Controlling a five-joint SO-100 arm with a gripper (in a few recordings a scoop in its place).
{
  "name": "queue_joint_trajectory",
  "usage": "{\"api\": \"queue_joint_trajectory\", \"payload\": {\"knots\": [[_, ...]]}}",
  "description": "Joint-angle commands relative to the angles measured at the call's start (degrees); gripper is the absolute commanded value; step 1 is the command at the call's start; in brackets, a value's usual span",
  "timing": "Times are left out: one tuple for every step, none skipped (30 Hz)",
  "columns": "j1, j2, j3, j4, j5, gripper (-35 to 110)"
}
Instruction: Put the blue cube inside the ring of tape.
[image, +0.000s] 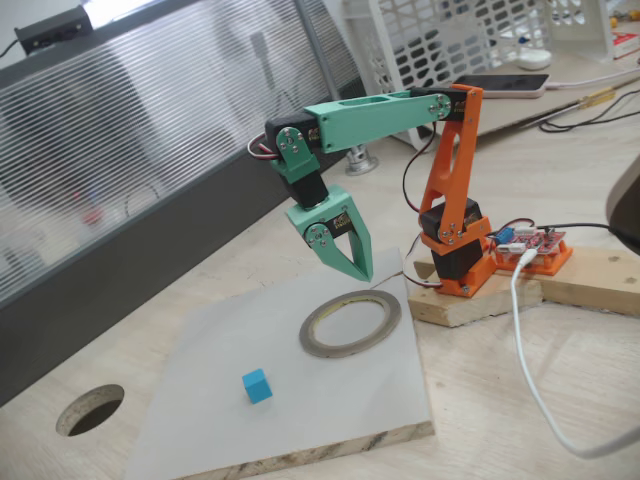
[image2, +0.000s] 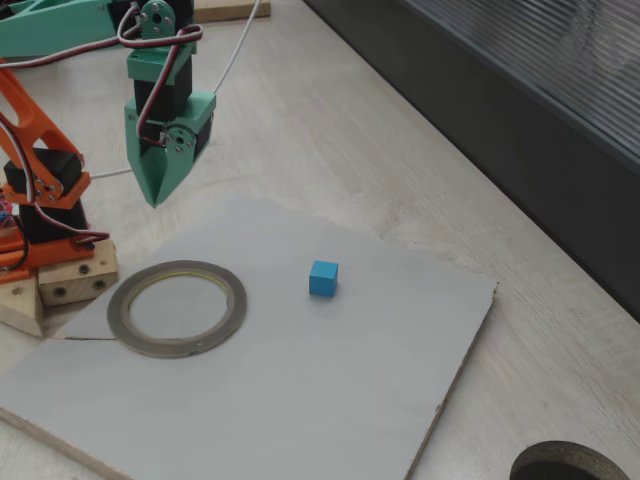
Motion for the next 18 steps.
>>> {"api": "queue_joint_trajectory", "payload": {"knots": [[-0.79, -2.64, -1.58, 0.53, 0.35, -1], [-0.79, -4.31, -2.55, 0.53, 0.35, -1], [-0.79, -5.8, -4.31, 0.53, 0.35, -1], [-0.88, -7.29, -6.68, 0.53, 0.35, -1], [-0.88, -8.79, -9.4, 0.53, 0.35, -1], [-0.88, -10.37, -12.39, 0.53, 0.35, -1], [-0.88, -12.13, -15.38, 0.53, 0.35, -1], [-0.88, -13.97, -18.11, 0.53, 0.35, -1], [-0.88, -16.0, -20.74, 0.53, 0.35, -1], [-0.88, -18.19, -23.2, 0.53, 0.35, -1], [-0.88, -20.3, -25.49, 0.53, 0.35, -1], [-0.88, -22.32, -27.6, 0.53, 0.35, -1], [-0.88, -23.99, -29.62, 0.53, 0.35, -1], [-0.88, -25.66, -31.55, 0.53, 0.35, -1], [-0.88, -27.07, -33.4, 0.53, 0.35, -1], [-0.88, -28.3, -35.16, 0.53, 0.35, -1], [-0.88, -29.44, -36.91, 0.53, 0.35, -1], [-0.88, -30.5, -38.76, 0.53, 0.35, -1]]}}
